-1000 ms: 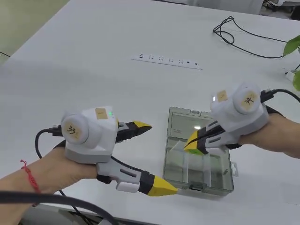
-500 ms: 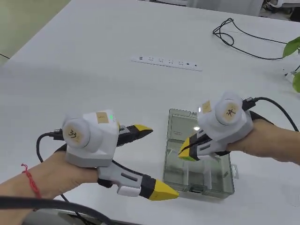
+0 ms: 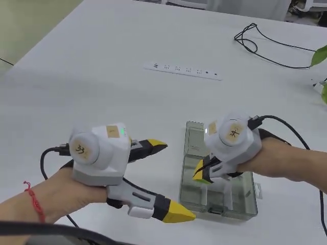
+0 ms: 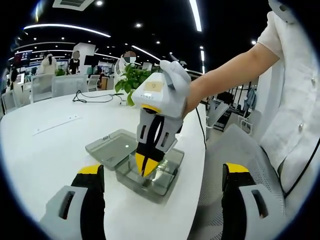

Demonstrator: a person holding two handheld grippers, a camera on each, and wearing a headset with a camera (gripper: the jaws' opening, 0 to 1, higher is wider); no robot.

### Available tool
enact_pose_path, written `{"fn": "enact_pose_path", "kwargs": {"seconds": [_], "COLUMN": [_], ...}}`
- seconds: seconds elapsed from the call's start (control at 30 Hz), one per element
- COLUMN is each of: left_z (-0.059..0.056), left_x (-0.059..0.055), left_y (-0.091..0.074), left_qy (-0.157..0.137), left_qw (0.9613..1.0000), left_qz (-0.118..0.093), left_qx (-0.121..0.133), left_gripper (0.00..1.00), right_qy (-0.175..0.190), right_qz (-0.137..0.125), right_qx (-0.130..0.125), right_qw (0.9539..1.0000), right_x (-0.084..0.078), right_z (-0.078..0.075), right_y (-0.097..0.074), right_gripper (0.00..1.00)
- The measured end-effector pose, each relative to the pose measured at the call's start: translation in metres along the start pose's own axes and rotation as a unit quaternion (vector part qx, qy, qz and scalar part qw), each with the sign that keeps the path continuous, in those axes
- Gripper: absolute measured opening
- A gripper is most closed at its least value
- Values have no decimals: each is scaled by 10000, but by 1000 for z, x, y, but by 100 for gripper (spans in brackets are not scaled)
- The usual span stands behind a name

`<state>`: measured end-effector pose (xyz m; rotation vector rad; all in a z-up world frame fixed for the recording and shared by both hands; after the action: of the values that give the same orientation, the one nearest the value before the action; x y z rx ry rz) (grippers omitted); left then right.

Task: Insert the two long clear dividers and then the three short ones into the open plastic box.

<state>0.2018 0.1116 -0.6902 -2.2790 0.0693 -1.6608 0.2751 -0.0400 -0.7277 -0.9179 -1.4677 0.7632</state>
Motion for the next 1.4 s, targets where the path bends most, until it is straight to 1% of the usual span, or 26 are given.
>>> {"fn": "enact_pose_path", "kwargs": {"seconds": [0.17, 0.3, 0.33, 0.4, 0.6, 0.73, 0.8, 0.87, 0.93, 0.97, 1.07, 1.17, 1.27, 1.4], "left_z": [0, 1, 1, 1, 1, 1, 1, 1, 2, 2, 2, 2, 3, 3], "left_x": [-1, -1, -1, -1, -2, -1, -1, -1, -2, -2, -2, -3, -3, -4], "left_y": [0, 0, 0, 1, 1, 1, 1, 1, 0, 0, 0, -1, -2, -3], "left_qy": [0, -2, 2, -4, 3, 3, 5, 6, 2, 3, 37, 63, 64, 51], "left_qw": [10000, 10000, 10000, 10000, 10000, 10000, 10000, 10000, 10000, 10000, 9999, 9997, 9996, 9996], "left_qz": [20, 16, 23, 16, 40, 53, 62, 68, 71, 78, 147, 227, 255, 273], "left_qx": [-2, 3, 1, 0, -5, -5, -7, -5, 4, 10, 20, 25, 38, 61], "left_gripper": [100, 100, 100, 100, 100, 100, 100, 100, 100, 100, 100, 100, 100, 100], "right_qy": [-21, -142, -118, -142, -67, 5, 99, 166, 227, 230, 422, 555, 634, 724], "right_qz": [93, 171, 193, 183, 171, 145, 109, 47, -14, -57, -216, -383, -480, -589], "right_qx": [5, -15, -11, -11, -15, -22, -17, -43, -35, -70, -84, -114, -160, -225], "right_qw": [10000, 9998, 9997, 9997, 9998, 9999, 9999, 9998, 9997, 9997, 9988, 9977, 9967, 9954], "right_x": [-1, -1, -1, -1, -3, -4, -4, -4, -4, -4, -4, -6, -9, -18], "right_z": [0, 3, 2, 2, 2, 2, 1, 0, 0, -1, -4, -7, -8, -9], "right_y": [5, 8, 7, 6, 6, 5, 3, -1, -5, -8, -17, -30, -41, -61], "right_gripper": [2, 2, 2, 2, 3, 3, 4, 7, 8, 8, 11, 15, 20, 25]}}
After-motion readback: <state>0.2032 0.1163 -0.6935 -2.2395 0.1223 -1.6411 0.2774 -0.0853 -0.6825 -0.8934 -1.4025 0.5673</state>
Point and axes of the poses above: the centre of the closed fingertips' face, and the gripper's own axes: y roughly forward along the fingers, z roughly to its left, x roughly out of its top, the point moved 10 cm from there along -y, roughly backward along the fingers, and after that the axes turned 10 degrees about -x, right-handed, at the moved point
